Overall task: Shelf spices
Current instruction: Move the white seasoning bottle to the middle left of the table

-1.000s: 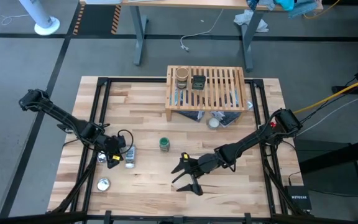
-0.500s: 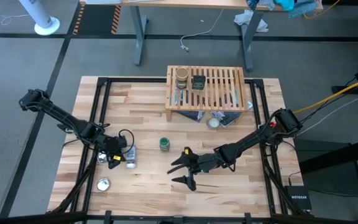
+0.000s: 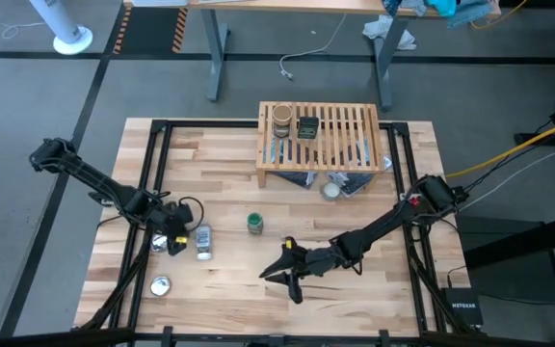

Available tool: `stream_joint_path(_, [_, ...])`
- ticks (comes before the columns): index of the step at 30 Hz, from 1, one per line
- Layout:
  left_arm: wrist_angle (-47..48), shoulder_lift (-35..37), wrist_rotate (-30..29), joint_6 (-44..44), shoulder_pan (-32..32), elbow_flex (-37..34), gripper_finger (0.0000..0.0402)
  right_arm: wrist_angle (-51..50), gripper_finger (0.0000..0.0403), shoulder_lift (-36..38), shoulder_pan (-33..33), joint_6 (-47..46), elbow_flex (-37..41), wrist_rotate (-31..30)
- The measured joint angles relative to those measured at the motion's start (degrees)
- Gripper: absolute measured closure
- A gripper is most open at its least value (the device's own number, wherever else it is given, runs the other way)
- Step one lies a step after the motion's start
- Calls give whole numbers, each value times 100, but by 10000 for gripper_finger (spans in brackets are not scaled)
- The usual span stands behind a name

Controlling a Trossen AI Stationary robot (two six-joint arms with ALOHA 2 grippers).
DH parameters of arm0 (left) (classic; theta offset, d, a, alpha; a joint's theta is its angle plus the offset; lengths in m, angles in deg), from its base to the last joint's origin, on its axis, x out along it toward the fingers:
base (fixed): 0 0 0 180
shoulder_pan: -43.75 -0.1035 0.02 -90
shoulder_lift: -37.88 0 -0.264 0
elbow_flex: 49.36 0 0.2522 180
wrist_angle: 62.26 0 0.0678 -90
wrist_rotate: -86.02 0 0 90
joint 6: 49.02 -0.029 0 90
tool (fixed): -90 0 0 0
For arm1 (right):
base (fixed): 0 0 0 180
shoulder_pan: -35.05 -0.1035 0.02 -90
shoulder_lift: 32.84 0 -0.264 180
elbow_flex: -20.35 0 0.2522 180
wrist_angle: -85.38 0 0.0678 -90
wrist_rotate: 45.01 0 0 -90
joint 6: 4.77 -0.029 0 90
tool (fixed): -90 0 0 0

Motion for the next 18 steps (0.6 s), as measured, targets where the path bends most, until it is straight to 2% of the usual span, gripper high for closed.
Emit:
stream_joint_path(2, [306,0,-470,180,-1,0,401,-2,306,0,-49,24,0,-179])
stream_joint_path(5, [256,0,-1104,215,-4,0,401,-23,336,0,-48,49,0,-390])
stream_joint_path(11, [12,0,-1643,90,-84,0,401,-28,390,0,-47,58,0,-401])
stream_joint_path(14, [-82,-2,-1840,73,-156,0,401,-30,397,0,-46,60,0,-399])
stream_joint_path(18, [-533,-4,-1702,-154,-202,0,401,-27,382,0,-46,58,0,-399])
